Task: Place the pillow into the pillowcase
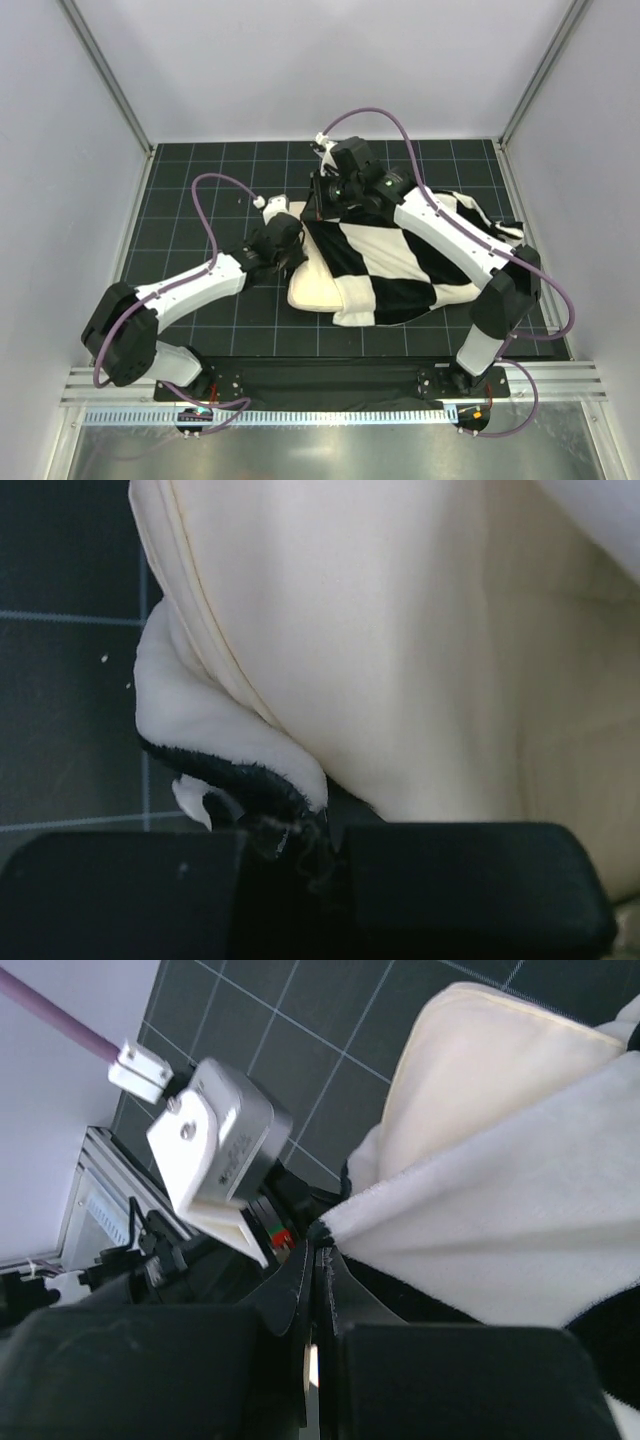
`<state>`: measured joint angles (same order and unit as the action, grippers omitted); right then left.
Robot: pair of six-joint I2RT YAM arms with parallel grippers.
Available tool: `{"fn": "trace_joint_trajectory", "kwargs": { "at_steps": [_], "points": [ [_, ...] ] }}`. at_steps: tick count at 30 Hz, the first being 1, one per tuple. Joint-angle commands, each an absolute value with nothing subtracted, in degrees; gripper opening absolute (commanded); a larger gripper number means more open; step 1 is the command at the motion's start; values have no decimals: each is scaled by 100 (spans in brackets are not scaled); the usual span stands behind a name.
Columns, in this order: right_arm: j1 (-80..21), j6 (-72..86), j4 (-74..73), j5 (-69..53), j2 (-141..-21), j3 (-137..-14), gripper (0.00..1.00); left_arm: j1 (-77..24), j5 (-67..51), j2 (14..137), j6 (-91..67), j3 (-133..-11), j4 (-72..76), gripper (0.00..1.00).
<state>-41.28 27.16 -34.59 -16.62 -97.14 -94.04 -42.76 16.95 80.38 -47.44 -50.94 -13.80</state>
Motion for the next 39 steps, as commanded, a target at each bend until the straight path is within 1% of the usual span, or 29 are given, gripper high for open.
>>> {"fn": "trace_joint_trajectory", "kwargs": {
  "at_steps": [1,5,6,8,10,13,14,15,16,17,19,20,23,29,31,34,39],
  "points": [
    [-4324,3050,-2828,-2338,-9580,-10659,4,-4597,1713,7902,-5027,-5721,-26,0],
    [-4246,3023,-3339,-2154,-9808,-11880,4,-4597,2012,7603,-4826,-5958,-96,0],
    [-4228,3032,-3427,-2171,-9878,-12361,4,-4597,2039,7559,-4747,-6037,-123,0],
    [-4140,3094,-3551,-2215,-10001,-12751,4,-4597,2004,7445,-4729,-6029,-141,0],
    [-4078,3155,-3516,-2241,-10020,-12710,4,-4597,1960,7435,-4807,-5881,-132,0],
    [-3973,3278,-3148,-2468,-9950,-12096,4,-4597,1934,7575,-4948,-5513,-18,0],
    [-3955,3296,-3033,-2505,-9862,-11667,4,-4597,1925,7594,-4957,-5415,-18,0],
    [-3929,3287,-2893,-2496,-9800,-11463,6,-4588,1960,7576,-4966,-5327,104,0],
    [-3911,3278,-2848,-2426,-9722,-11270,15,-4597,2030,7472,-4940,-5126,123,0],
    [-3885,3191,-2804,-2374,-9634,-10850,21,-4588,2143,7366,-4913,-5037,123,0],
    [-3815,3121,-2664,-2259,-9274,-10382,28,-4562,2215,7164,-4817,-4870,71,0],
    [-3814,3059,-2602,-2163,-9125,-9910,42,-4483,2215,6946,-4816,-4747,27,0],
    [-3806,2866,-2575,-1882,-8702,-9197,61,-4203,2093,6593,-4983,-4466,-316,0],
    [-3832,2549,-2873,-1399,-8350,-8158,62,-3482,1503,5995,-5440,-3842,-852,0],
    [-3841,2409,-2935,-1064,-8367,-7955,58,-3402,1450,5793,-5467,-3613,-966,0],
    [-3954,2233,-3041,-695,-8481,-7656,57,-3366,1398,5748,-5484,-3481,-1028,0],
    [-4139,2127,-2988,-317,-8771,-7594,56,-3366,1222,6002,-5441,-3568,-993,0]
  ]
}}
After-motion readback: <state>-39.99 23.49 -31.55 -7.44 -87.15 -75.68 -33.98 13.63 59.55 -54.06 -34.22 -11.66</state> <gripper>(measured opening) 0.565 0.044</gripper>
